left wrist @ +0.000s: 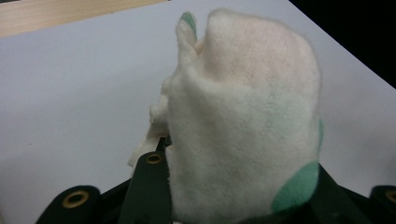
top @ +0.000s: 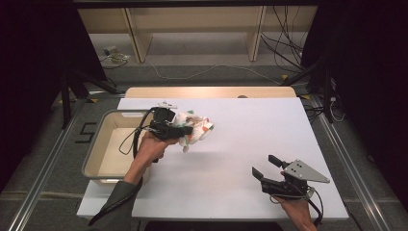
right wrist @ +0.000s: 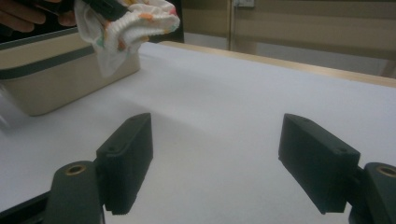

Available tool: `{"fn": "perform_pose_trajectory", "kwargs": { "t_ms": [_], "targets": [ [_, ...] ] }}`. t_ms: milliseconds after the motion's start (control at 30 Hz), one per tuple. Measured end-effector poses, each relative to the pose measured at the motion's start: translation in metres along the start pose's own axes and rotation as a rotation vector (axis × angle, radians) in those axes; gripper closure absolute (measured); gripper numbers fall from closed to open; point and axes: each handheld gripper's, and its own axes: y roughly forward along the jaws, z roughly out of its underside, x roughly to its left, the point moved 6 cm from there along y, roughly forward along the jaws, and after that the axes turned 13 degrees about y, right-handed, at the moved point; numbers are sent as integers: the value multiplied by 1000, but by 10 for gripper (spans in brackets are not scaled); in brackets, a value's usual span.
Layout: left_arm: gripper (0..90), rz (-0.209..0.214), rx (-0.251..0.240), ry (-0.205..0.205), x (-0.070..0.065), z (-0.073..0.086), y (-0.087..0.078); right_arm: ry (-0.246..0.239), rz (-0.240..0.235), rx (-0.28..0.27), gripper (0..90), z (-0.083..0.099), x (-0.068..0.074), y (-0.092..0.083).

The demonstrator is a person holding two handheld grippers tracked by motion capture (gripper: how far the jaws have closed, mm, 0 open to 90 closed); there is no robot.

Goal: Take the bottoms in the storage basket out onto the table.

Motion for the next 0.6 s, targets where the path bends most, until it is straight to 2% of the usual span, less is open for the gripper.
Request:
{"fn": "perform_pose_trajectory", "kwargs": {
  "t_ms": [600],
  "targets": [
    [663, 5, 27, 28, -11, -6, 22, 0, 2, 2, 271, 0, 0, 0]
  ]
}}
